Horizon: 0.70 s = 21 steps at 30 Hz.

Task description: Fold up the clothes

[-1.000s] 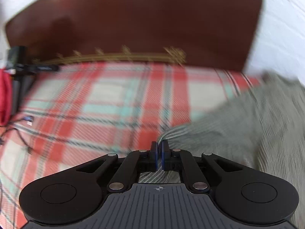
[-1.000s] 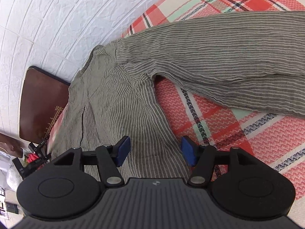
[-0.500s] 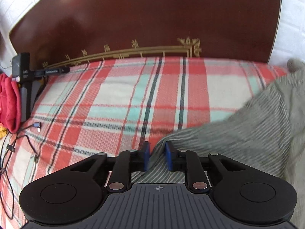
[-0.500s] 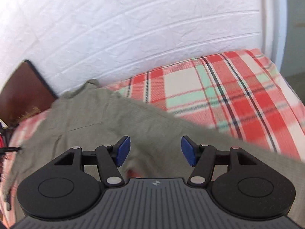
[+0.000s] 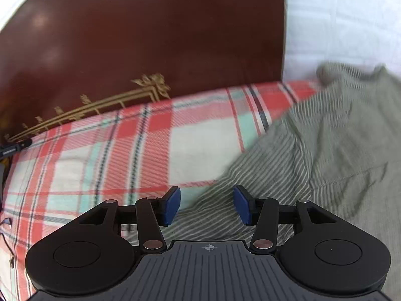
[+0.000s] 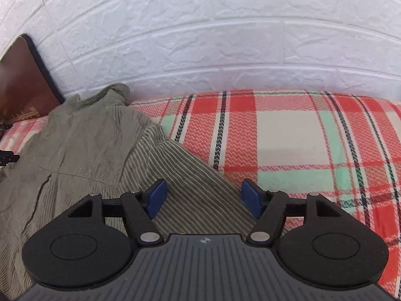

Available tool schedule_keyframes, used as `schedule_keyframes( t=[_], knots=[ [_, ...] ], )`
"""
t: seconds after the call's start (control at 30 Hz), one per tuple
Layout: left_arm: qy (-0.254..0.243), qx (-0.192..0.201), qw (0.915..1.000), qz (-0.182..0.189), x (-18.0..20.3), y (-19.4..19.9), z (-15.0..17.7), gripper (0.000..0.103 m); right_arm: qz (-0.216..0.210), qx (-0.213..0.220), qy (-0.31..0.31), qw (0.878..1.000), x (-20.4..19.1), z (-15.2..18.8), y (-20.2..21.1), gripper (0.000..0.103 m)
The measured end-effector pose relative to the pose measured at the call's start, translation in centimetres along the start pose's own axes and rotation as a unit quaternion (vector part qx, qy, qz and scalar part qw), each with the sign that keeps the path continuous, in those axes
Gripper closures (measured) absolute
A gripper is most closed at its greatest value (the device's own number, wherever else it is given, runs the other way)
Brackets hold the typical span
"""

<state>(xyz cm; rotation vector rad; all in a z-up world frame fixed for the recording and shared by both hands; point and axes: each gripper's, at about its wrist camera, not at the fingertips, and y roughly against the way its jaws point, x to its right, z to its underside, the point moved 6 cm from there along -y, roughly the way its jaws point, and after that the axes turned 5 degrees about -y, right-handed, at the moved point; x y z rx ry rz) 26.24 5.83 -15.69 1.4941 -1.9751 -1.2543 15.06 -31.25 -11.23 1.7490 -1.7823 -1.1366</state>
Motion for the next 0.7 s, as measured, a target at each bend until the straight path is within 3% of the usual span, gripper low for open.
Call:
schedule_keyframes(
  t=[0.07, 0.1, 0.23, 0.33, 0.37, 0.4, 0.43, 0.47, 0.5, 0.53, 0.6, 0.7],
  knots=[
    [0.004, 0.011, 0.9999, 0.006, 0.3, 0.1, -0.2, 0.103, 0.016, -0.004, 0.016, 1.0, 0.0, -0.2, -0.2, 0.063],
    [0.008, 0.015, 0.9998, -0.005, 0.2, 0.1, -0.3, 0.103, 0.024, -0.003, 0.016, 1.0, 0.2, -0.4, -0.1, 0.102],
    [0.065, 0.015, 0.9954, -0.069, -1.5, -1.1, -0.7, 0.103, 0.051, 0.027, -0.068, 0.996, 2.5, -1.4, -0.2, 0.103],
    [0.096, 0.011, 0.9917, -0.086, -2.5, -1.5, -0.4, 0.103, 0.064, 0.041, -0.092, 0.993, 2.8, -1.3, -0.2, 0.101],
    [0.103, 0.012, 0.9913, -0.081, -2.8, -1.0, -0.3, 0.087, 0.065, 0.044, -0.093, 0.993, 2.7, -1.3, 0.1, 0.1],
    [0.109, 0.014, 0.9911, -0.076, -3.2, -0.2, 0.0, 0.077, 0.063, 0.05, -0.095, 0.992, 2.7, -1.3, 0.6, 0.091],
    [0.114, 0.021, 0.9907, -0.071, -3.5, 0.9, 0.2, 0.076, 0.055, 0.062, -0.102, 0.991, 2.7, -1.1, 1.8, 0.072],
    [0.116, 0.032, 0.9906, -0.065, -3.8, 2.3, 0.9, 0.067, 0.047, 0.075, -0.108, 0.99, 2.8, -0.9, 3.1, 0.061],
    [0.113, 0.033, 0.9916, -0.053, -3.7, 3.3, 1.9, 0.052, 0.035, 0.085, -0.115, 0.989, 2.8, -0.6, 4.3, 0.051],
    [0.11, 0.035, 0.9925, -0.04, -3.6, 4.4, 3.0, 0.046, 0.009, 0.085, -0.123, 0.989, 2.6, 0.2, 5.6, 0.05],
    [0.104, 0.038, 0.9937, -0.015, -3.5, 6.6, 5.1, 0.044, -0.042, 0.085, -0.138, 0.986, 2.2, 1.8, 8.1, 0.051],
    [0.095, 0.043, 0.9943, 0.022, -3.3, 9.9, 8.4, 0.043, -0.085, 0.043, -0.168, 0.981, 2.0, 5.5, 9.5, 0.051]
  ],
)
